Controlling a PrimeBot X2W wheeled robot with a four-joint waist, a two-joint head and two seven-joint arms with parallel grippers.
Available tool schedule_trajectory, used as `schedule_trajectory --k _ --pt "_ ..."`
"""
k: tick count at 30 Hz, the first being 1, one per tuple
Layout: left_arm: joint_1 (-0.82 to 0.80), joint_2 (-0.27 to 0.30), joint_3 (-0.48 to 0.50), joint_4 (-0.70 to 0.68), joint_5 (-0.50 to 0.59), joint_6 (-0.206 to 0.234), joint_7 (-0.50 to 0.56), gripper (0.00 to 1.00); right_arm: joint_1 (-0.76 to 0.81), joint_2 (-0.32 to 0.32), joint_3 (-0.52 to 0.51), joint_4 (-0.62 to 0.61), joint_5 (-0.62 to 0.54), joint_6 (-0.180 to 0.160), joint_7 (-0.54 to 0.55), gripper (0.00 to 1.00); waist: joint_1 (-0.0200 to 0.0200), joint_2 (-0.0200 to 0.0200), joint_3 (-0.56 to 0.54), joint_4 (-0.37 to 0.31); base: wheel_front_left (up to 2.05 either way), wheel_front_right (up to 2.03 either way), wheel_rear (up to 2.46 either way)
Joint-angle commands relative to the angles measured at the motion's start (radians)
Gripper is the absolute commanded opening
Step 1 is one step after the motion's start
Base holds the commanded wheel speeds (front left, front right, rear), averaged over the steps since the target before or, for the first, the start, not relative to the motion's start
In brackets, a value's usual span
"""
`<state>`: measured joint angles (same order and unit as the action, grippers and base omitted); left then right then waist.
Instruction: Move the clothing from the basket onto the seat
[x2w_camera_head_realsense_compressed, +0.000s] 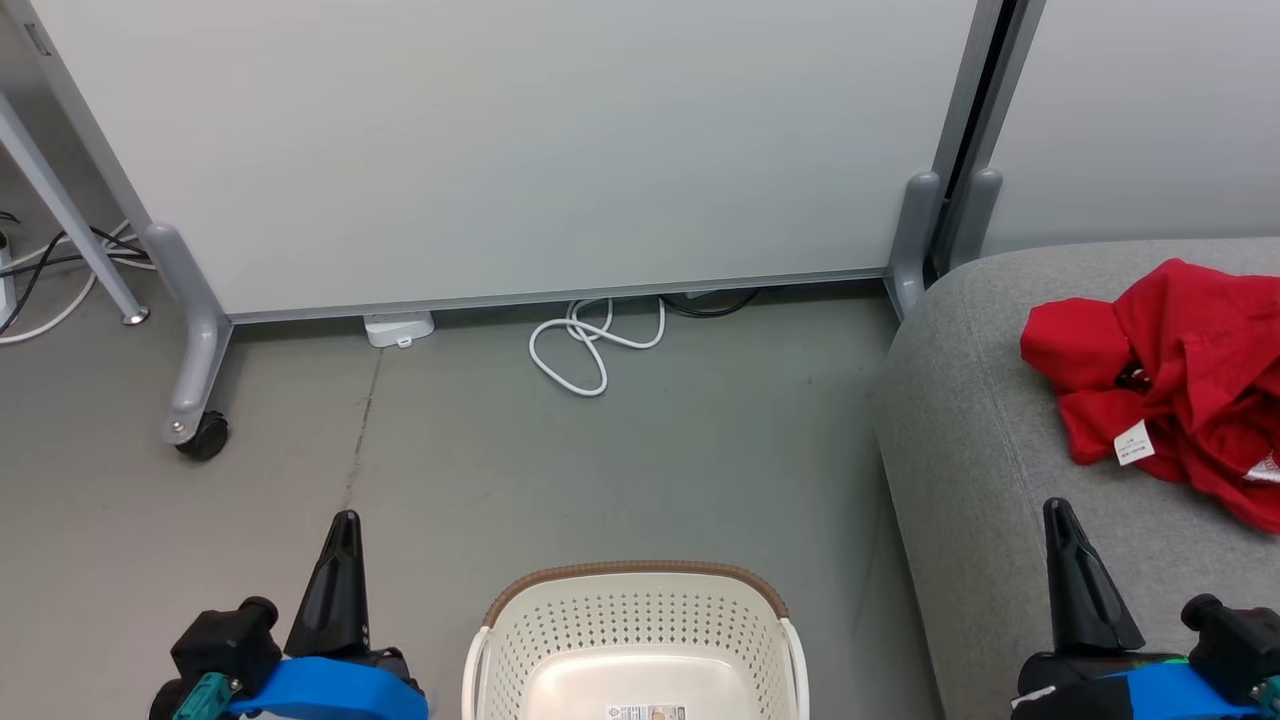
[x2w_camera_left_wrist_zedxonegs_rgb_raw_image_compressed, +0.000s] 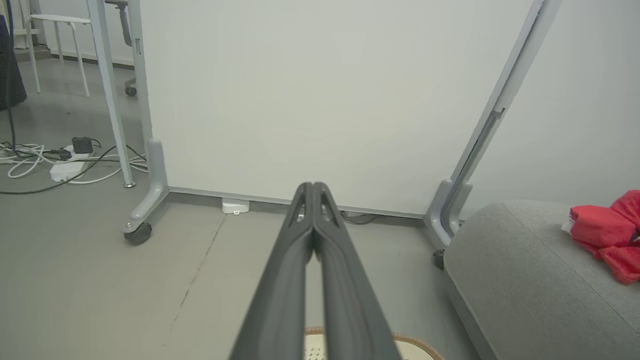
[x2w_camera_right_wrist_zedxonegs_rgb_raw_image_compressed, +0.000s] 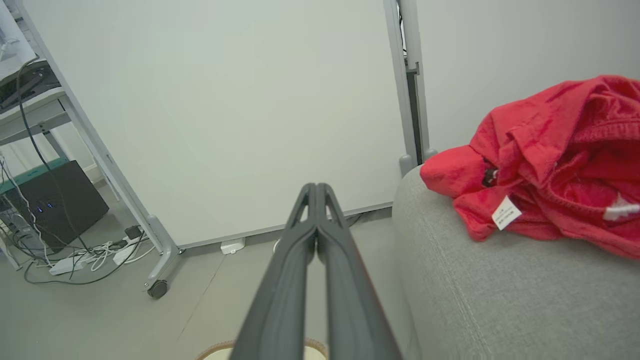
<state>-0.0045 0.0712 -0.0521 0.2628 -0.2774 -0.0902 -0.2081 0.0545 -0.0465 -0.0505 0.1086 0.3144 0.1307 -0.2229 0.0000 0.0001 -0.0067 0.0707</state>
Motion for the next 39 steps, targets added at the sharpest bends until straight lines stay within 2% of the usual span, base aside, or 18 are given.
schedule_trajectory --k 1,17,39 --pt "-0.032 0.002 0.008 -0.015 -0.038 -0.004 0.007 0.0 -0.024 -0.005 -0.004 -0.011 0.041 0.0 0.007 0.0 0.0 -0.0001 0.0 -0.001 0.0 0.0 0.0" --pt "-0.049 -0.003 0.042 -0.02 -0.335 -0.013 0.076 0.0 -0.058 -0.01 -0.013 0.022 0.333 0.0 0.078 0.0 0.0 -0.0001 0.001 -0.011 0.0 0.0 0.0" --pt "-0.07 -0.008 0.082 -0.021 -0.645 -0.023 0.153 0.0 -0.093 -0.012 -0.025 0.056 0.636 0.0 0.155 0.0 0.0 -0.0001 0.003 -0.024 0.0 0.0 0.0"
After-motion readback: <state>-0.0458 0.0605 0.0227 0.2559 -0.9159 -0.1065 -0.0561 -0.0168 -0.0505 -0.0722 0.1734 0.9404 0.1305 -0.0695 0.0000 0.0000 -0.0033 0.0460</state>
